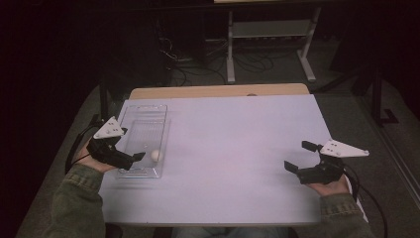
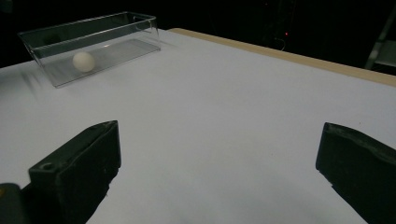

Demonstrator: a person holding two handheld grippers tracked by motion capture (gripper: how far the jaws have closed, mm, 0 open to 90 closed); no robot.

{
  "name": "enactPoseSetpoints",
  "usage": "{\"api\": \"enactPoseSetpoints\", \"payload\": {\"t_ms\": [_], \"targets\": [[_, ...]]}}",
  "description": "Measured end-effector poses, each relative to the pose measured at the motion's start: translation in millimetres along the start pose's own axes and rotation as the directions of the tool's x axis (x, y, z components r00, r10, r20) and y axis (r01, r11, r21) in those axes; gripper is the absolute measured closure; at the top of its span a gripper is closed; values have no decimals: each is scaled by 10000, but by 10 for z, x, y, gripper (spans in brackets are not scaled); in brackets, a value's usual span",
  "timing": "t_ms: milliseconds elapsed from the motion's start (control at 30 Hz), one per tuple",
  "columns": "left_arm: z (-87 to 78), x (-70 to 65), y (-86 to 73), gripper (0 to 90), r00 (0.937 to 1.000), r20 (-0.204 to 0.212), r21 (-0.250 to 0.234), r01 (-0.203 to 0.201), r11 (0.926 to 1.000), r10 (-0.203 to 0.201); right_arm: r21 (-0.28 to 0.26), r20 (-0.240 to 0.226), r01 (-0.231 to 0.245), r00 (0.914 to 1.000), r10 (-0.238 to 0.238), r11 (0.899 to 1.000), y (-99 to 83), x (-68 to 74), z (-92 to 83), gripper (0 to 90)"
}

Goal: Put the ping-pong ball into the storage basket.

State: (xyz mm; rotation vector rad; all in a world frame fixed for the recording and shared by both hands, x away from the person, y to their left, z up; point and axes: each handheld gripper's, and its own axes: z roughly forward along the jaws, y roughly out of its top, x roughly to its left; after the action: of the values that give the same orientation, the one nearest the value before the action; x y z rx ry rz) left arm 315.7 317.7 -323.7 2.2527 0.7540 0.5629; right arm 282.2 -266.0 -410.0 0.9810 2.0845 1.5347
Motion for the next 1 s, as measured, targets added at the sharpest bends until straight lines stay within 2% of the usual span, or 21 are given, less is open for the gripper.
{"api": "enactPoseSetpoints", "payload": {"t_ms": [133,233,333,433,567,633,800,1000], "targets": [[-32,-2,-58,0,9992,5,-436,397,9983,-397,26,-11,-10,10000,10,10000,-1,2,7,0],[-37,-13,-107,0,9988,-58,-601,490,9970,-494,32,-6,-7,10000,7,10000,-2,2,7,0],[-43,-29,-167,0,9971,-178,-862,717,9937,-735,9,-2,-3,10000,3,10000,-2,-1,4,0],[-76,-62,-209,0,9948,-310,-1350,917,9866,-967,2,-2,-16,10000,16,10000,-2,-3,2,0],[-94,-91,-260,0,9928,-567,-1589,952,9827,-1054,12,-11,-10,10000,10,10000,-3,2,4,0],[-105,-97,-297,0,9901,-673,-1856,1087,9766,-1230,0,-6,2,10000,-2,10000,-2,2,3,0],[-135,-93,-392,0,9834,-640,-2377,1501,9597,-1696,13,10,-28,10000,28,10000,-4,1,-1,0],[-129,-130,-470,0,9778,-780,-2692,1671,9485,-1944,-3,9,-8,10000,8,10000,-4,4,1,0]]}}
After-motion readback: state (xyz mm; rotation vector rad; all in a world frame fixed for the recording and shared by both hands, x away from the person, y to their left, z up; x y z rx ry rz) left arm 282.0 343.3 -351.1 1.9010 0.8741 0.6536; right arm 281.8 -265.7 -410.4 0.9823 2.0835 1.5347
